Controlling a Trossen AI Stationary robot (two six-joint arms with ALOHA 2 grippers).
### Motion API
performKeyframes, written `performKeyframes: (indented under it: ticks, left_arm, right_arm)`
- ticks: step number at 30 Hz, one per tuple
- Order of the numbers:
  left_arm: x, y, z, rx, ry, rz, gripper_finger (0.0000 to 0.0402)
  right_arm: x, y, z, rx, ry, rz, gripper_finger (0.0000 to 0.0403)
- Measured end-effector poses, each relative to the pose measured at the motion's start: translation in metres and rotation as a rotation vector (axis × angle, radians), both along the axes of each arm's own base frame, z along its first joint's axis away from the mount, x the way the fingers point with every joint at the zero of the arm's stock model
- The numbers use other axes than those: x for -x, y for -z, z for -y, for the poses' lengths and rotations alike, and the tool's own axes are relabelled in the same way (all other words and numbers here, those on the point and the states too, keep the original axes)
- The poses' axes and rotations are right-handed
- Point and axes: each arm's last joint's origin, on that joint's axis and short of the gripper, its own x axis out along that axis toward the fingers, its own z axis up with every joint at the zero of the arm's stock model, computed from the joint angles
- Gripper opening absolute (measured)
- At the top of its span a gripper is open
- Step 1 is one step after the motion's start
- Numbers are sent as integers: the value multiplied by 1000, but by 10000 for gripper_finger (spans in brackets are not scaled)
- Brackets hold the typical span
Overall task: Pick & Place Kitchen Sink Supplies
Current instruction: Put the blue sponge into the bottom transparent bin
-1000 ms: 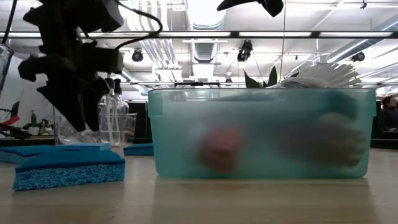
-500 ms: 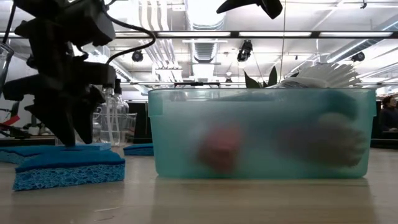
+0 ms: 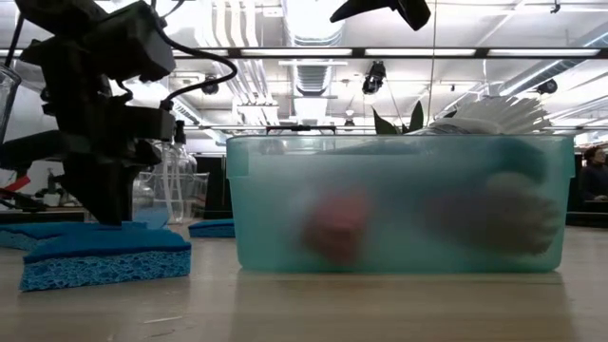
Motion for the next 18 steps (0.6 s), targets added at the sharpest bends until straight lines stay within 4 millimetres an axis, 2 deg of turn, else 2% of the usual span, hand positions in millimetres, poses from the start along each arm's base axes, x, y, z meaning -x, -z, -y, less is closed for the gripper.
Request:
performKeyframes:
  ticks: [2,4,12,18]
  left_arm:
    - [-2,-2,0,6,2,0,22]
    - [-4,-5,1,17,2,7,9]
    - [-15,-28,5,68,-6,27,3]
    - [-16,-63,6,99,-21,41,2]
  right_arm:
    - [0,0,1,0,2,0,143]
    - [0,0,1,-1,2,0,141]
    - [1,-2,4,-3,9,6,142]
    - [2,-4,6,30,-5,-7,145]
